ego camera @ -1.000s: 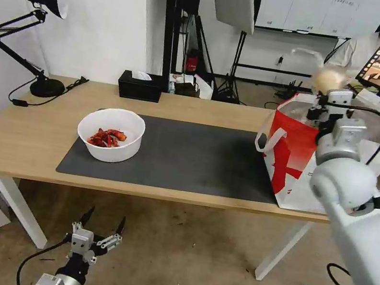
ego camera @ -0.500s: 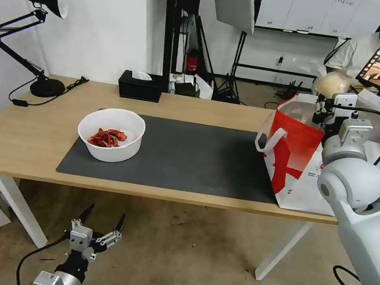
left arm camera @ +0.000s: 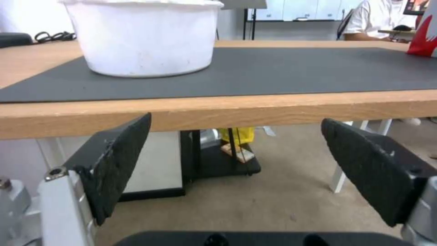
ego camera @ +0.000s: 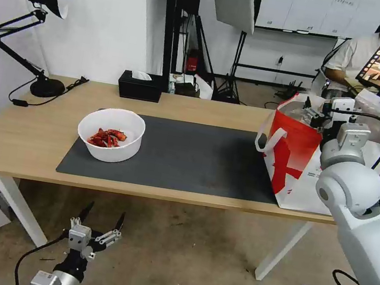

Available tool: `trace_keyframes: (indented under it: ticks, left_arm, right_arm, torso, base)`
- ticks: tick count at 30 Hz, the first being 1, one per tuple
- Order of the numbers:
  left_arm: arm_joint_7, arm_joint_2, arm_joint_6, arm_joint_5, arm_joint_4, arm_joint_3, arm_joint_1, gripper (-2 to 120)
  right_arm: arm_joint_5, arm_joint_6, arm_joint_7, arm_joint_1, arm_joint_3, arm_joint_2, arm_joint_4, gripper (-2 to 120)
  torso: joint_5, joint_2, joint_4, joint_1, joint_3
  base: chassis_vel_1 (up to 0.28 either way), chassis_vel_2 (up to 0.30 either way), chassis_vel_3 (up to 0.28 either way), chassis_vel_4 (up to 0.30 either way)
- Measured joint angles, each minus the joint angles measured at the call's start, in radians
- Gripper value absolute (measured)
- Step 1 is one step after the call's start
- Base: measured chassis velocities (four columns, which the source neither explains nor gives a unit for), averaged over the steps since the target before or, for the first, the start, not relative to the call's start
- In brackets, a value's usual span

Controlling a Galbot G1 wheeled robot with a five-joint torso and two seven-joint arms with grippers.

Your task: Pick up the trash from the table and place it into the takeout bag.

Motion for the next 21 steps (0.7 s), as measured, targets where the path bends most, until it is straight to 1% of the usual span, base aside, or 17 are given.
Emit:
trace_keyframes:
  ticks: [8, 12, 16, 17, 18, 19, 21]
  left_arm:
    - [0.000, -0.001, 0.003, -0.002, -0.014, -0.011, 0.006, 100]
    - [0.000, -0.001, 0.005, -0.009, -0.025, -0.021, 0.007, 100]
    - [0.000, 0.002, 0.006, -0.011, -0.034, -0.028, 0.009, 100]
    - [0.000, 0.002, 0.006, -0.011, -0.035, -0.030, 0.009, 100]
    - [0.000, 0.002, 0.006, -0.011, -0.035, -0.031, 0.009, 100]
    - [0.000, 0.002, 0.006, -0.011, -0.035, -0.031, 0.009, 100]
    - [0.000, -0.001, 0.006, -0.011, -0.035, -0.030, 0.009, 100]
  right_arm:
    - [0.004, 0.000, -0.001, -0.010, -0.002, 0.003, 0.010, 100]
    - [0.030, 0.015, -0.001, -0.012, -0.001, 0.000, 0.028, 100]
    - [0.094, 0.076, -0.003, -0.018, 0.017, -0.011, 0.064, 100]
    - [0.122, 0.102, -0.012, -0.025, 0.026, -0.016, 0.079, 100]
    - [0.179, 0.138, -0.032, -0.047, 0.044, -0.025, 0.110, 100]
    - [0.179, 0.138, -0.032, -0.047, 0.044, -0.025, 0.110, 100]
    - [0.272, 0.168, -0.057, -0.099, 0.076, -0.039, 0.167, 100]
  torso:
    - [0.0000, 0.000, 0.0000, 0.000, 0.000]
    - [0.0000, 0.000, 0.0000, 0.000, 0.000]
    - [-0.0001, 0.000, 0.0000, 0.000, 0.000]
    - [-0.0001, 0.000, 0.0001, 0.000, 0.000]
    - [-0.0001, 0.000, 0.0001, 0.000, 0.000]
    - [-0.0001, 0.000, 0.0001, 0.000, 0.000]
    - [-0.0002, 0.000, 0.0000, 0.000, 0.000]
  base:
    - [0.000, 0.000, 0.000, 0.000]
    - [0.000, 0.000, 0.000, 0.000]
    - [0.000, 0.000, 0.000, 0.000]
    - [0.000, 0.000, 0.000, 0.000]
    - [0.000, 0.000, 0.000, 0.000]
    - [0.000, 0.000, 0.000, 0.000]
    - [0.000, 0.000, 0.000, 0.000]
